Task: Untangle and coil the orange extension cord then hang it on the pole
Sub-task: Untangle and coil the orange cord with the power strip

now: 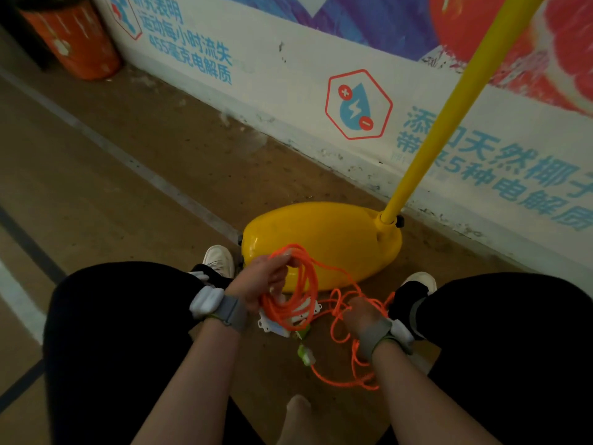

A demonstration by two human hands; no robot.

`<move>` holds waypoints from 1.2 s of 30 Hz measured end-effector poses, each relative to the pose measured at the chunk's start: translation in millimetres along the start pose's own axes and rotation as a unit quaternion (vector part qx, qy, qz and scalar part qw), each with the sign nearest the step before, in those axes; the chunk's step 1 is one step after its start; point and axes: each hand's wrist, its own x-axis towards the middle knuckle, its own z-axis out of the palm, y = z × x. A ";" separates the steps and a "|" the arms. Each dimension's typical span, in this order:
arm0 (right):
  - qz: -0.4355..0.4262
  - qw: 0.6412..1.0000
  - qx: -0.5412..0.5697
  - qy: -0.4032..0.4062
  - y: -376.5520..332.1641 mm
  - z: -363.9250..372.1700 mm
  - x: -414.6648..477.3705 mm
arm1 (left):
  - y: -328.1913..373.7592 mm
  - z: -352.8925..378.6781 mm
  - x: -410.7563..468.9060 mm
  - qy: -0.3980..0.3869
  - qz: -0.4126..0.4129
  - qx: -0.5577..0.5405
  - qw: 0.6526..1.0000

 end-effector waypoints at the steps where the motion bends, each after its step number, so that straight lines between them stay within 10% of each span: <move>1: -0.039 0.999 0.028 0.014 -5.2 0.6 3.9 | 0.4 4.0 -2.5 -0.029 -0.015 0.020 0.999; 10: -0.276 0.957 0.070 -0.050 -30.0 -4.1 -9.9 | 4.2 9.3 -13.0 -0.148 -0.052 0.168 0.973; 16: -0.245 0.964 0.089 0.054 -28.8 -7.5 -13.3 | 1.2 6.9 -9.5 -0.114 -0.060 0.214 0.968; 27: -0.197 0.917 0.347 0.013 -47.4 -25.7 -35.6 | -5.1 5.6 -6.2 -0.096 -0.075 0.278 0.953; 36: -0.181 0.951 0.249 -0.029 -42.2 -13.3 -31.3 | -5.2 7.9 -4.2 -0.056 -0.039 0.033 0.997</move>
